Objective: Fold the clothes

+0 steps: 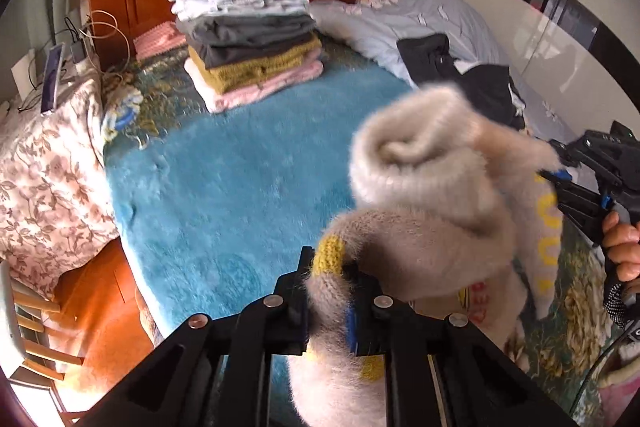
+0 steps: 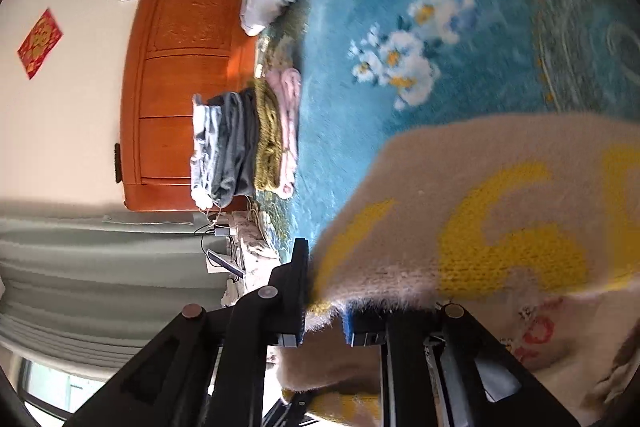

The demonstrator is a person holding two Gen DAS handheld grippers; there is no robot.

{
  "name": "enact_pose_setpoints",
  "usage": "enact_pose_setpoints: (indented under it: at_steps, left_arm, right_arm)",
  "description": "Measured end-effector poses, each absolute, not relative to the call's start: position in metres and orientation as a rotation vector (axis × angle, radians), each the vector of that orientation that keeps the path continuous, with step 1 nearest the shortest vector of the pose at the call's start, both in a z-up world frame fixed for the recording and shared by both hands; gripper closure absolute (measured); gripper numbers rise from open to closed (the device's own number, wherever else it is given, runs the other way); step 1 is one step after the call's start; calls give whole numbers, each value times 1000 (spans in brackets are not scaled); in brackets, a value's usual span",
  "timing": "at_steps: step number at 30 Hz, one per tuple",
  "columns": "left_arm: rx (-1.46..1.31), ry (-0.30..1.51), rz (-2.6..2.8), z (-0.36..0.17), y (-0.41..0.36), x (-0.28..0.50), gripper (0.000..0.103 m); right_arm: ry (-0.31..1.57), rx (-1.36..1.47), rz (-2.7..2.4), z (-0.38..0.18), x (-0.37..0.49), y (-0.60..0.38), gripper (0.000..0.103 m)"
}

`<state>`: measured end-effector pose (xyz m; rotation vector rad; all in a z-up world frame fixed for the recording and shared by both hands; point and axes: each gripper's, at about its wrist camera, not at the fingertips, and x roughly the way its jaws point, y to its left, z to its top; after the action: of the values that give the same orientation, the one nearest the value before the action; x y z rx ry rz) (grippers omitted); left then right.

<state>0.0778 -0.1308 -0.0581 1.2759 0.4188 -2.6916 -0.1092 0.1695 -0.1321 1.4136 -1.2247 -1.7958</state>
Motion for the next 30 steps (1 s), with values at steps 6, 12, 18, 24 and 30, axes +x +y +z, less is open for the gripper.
enact_pose_setpoints:
  at_steps: [6, 12, 18, 24, 30]
  left_arm:
    - [952, 516, -2785, 27, -175, 82, 89]
    - [695, 499, -2910, 90, -178, 126, 89]
    - [717, 460, -3012, 116, -164, 179, 89]
    - [940, 478, -3056, 143, -156, 164, 90]
    - [1324, 585, -2851, 60, -163, 80, 89]
  right_arm:
    - [-1080, 1104, -2000, -15, -109, 214, 91]
    - [-1041, 832, -2087, 72, -60, 278, 91]
    - [-967, 744, -2138, 103, 29, 319, 91]
    - [-909, 798, -2139, 139, 85, 346, 91]
    - [-945, 967, -2128, 120, 46, 353, 91]
